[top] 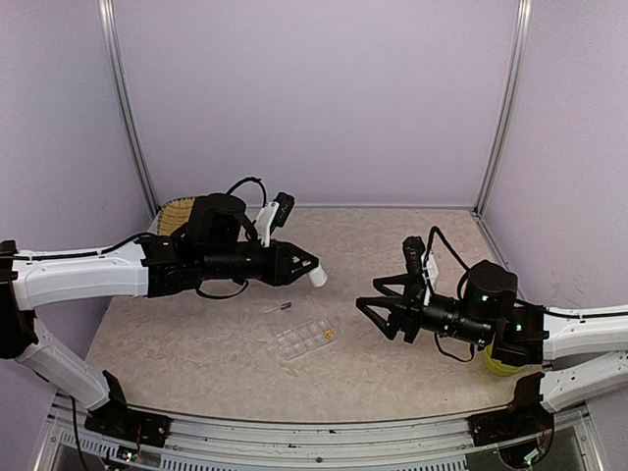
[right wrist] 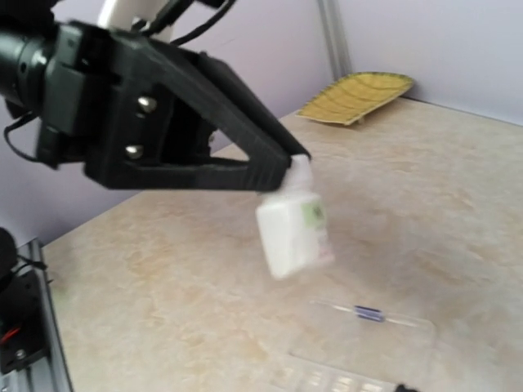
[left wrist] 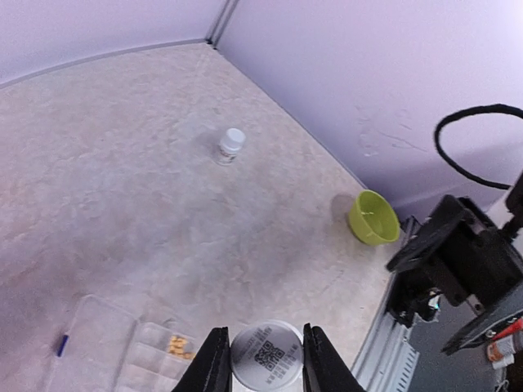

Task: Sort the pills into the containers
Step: Place the pill bottle at the center of the board.

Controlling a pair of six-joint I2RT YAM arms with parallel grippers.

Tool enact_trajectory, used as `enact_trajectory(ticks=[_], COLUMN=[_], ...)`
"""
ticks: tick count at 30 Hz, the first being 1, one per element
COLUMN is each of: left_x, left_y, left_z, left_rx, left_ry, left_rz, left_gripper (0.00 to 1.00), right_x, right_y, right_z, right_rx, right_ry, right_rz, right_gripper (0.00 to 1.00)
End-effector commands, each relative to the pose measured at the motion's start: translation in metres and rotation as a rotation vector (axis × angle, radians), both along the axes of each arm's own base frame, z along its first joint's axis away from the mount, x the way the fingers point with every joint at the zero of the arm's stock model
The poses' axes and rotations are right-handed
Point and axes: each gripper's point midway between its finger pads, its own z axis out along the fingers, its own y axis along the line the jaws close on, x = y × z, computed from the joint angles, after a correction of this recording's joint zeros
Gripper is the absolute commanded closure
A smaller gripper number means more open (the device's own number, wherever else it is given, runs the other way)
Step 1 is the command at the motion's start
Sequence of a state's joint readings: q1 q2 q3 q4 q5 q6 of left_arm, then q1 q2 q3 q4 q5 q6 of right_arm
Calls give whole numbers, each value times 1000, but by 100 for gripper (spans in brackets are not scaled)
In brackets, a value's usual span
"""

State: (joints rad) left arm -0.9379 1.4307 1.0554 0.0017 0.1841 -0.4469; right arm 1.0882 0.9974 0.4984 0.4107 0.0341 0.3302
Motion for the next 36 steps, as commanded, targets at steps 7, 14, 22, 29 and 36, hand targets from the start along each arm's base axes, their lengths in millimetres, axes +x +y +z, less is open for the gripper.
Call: enact_trajectory(ticks=[7, 14, 22, 29, 36], left_x=[72, 109, 133, 146, 162], left_y=[80, 132, 170, 188, 221], left_z=[-64, -108, -149, -166, -168], left_rx=[256, 400, 489, 522, 544], left_ry=[-42, -22, 17, 36, 24], left_rz=[354, 556, 674, 733, 842], left_gripper=[73, 73, 74, 74, 75], right_x=[14, 15, 15, 15, 15], right_y=[-20, -22, -23, -25, -26], right_z=[-2, -6, -11, -14, -18], right_rx=[-14, -23, -24, -22, -25], right_ry=[11, 16, 24, 34, 42], right_rz=[-120, -126, -128, -131, -133], right_gripper=[32, 32, 32, 32, 32])
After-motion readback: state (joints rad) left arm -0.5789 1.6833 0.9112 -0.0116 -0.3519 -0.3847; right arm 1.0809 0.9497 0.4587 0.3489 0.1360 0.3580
